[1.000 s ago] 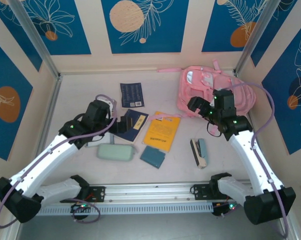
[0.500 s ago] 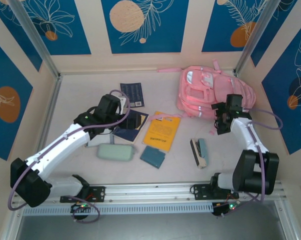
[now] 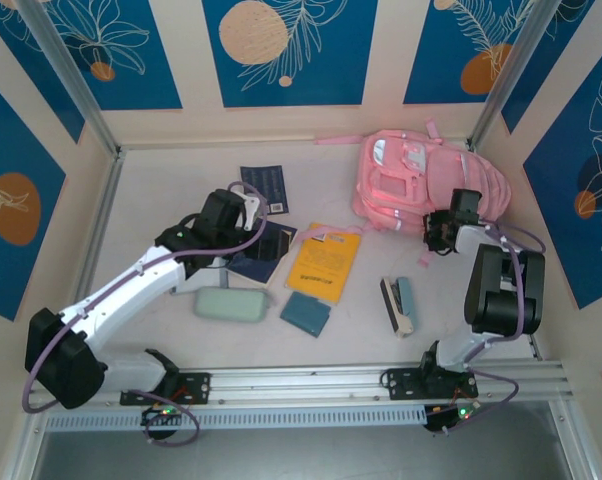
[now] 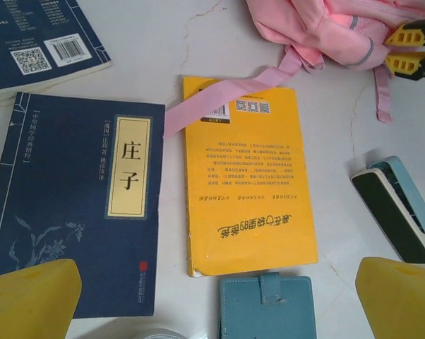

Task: Pack the student bag

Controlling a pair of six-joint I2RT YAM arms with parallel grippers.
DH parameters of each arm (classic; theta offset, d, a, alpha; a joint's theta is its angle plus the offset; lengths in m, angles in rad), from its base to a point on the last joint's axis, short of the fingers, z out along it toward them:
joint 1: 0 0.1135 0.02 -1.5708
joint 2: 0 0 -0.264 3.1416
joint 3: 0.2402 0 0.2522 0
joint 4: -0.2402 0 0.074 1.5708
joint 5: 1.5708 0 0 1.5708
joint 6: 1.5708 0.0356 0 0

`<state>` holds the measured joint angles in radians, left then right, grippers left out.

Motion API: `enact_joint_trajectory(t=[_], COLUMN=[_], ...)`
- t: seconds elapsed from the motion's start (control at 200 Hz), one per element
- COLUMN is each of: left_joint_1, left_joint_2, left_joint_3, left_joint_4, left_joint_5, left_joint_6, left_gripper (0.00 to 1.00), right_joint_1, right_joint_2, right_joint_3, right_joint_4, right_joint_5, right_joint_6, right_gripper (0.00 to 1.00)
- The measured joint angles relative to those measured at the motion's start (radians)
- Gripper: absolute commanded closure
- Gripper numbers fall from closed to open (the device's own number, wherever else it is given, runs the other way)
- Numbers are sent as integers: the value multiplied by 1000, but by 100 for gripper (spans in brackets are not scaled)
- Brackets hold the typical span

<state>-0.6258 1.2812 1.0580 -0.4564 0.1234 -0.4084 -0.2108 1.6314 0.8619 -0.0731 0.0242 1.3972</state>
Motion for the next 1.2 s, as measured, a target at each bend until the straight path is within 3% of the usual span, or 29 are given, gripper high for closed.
enact_joint_trajectory(t=[0.06, 0.545, 0.84, 1.2], left_joint_1=[0, 3, 8, 14], left_joint_2=[8, 36, -46, -224], left_joint_3=[0, 104, 145, 161], left_joint_4=[0, -43, -89, -156], left_joint_5=[0, -88, -133, -155], left_joint_6=[0, -67, -96, -103], left_gripper=[0, 0, 0, 0], right_joint_1=[0, 69, 220, 464], right_joint_2=[7, -79, -139, -256], right_joint_3=[2, 22, 185, 207], right_joint_4=[12, 66, 5, -92], right_joint_5=[-13, -82, -88, 12], right_joint_6=[5, 155, 220, 294], right_gripper=[100, 100, 100, 100])
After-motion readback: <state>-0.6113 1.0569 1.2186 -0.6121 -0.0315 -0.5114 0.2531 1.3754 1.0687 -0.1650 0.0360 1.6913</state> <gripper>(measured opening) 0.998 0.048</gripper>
